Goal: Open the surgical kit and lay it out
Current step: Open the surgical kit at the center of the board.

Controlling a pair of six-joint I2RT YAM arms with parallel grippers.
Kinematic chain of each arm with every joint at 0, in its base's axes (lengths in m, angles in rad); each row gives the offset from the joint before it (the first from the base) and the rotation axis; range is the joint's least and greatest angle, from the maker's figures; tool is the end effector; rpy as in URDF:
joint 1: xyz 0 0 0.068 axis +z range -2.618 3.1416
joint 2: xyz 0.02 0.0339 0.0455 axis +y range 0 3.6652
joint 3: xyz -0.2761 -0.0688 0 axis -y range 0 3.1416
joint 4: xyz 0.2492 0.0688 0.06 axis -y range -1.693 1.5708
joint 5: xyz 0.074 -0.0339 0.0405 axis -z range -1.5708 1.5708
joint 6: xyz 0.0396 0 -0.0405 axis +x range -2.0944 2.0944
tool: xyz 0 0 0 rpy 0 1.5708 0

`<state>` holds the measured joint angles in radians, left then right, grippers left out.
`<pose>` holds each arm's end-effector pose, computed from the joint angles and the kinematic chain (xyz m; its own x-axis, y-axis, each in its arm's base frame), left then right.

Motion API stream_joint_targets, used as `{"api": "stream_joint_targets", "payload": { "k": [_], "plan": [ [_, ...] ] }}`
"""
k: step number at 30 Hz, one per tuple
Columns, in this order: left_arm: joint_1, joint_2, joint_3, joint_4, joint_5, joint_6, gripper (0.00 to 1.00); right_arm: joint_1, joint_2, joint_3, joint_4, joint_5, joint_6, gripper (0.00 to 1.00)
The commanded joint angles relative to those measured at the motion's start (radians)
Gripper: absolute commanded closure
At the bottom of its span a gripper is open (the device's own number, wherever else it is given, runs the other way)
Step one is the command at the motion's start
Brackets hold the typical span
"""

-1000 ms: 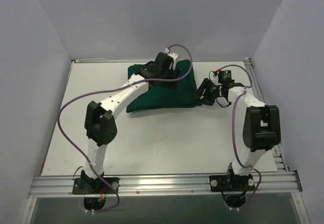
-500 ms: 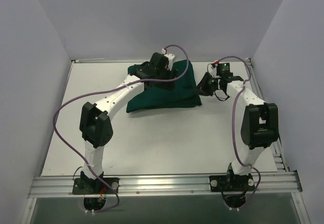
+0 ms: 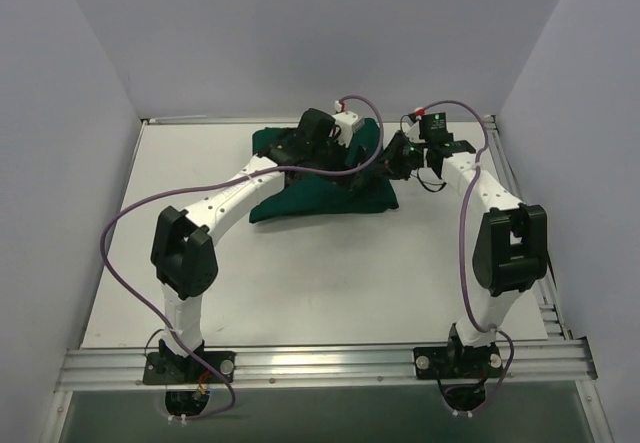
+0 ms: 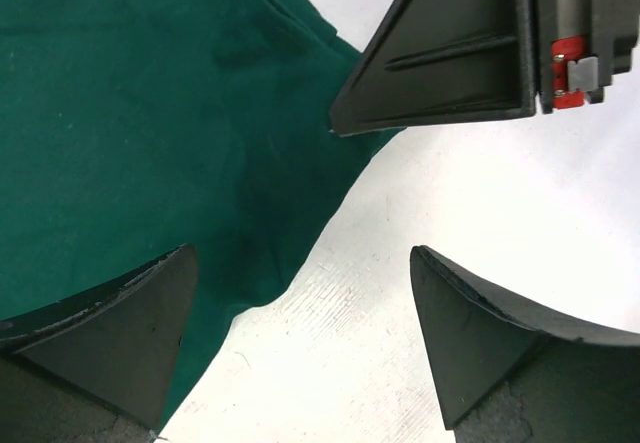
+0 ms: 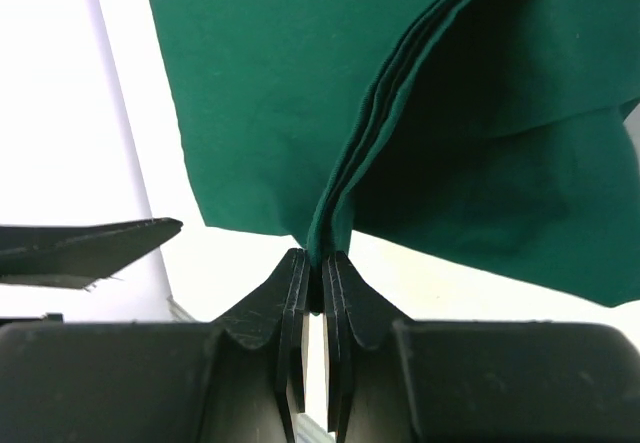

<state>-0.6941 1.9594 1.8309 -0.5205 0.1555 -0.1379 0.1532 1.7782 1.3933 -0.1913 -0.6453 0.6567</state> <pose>0.3570 -0.3051 0.3282 -0.5601 0.2894 -0.7763 0.6561 0.7271 -0.2022 0.4104 0.0875 0.2882 -0.8052 0.3692 -0.4641 -0.1626 0.6151 0.7715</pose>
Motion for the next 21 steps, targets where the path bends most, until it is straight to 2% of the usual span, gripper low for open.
{"api": "stream_joint_targets", "payload": {
  "k": [1, 9, 15, 21],
  "plan": [
    [-0.013, -0.013, 0.033, 0.068, 0.01, 0.029, 0.04, 0.002, -0.036, 0.033, -0.014, -0.036, 0.087, 1.0],
    [-0.035, 0.025, 0.03, 0.085, -0.014, 0.029, 0.05, 0.002, -0.075, 0.015, 0.038, -0.048, 0.211, 1.0],
    [-0.035, 0.07, 0.047, 0.093, -0.014, 0.004, 0.07, 0.003, -0.085, 0.012, 0.041, -0.066, 0.231, 1.0],
    [-0.033, 0.122, 0.11, 0.054, -0.094, 0.0, 0.14, 0.011, -0.094, 0.01, 0.038, -0.074, 0.242, 1.0]
  ]
}}
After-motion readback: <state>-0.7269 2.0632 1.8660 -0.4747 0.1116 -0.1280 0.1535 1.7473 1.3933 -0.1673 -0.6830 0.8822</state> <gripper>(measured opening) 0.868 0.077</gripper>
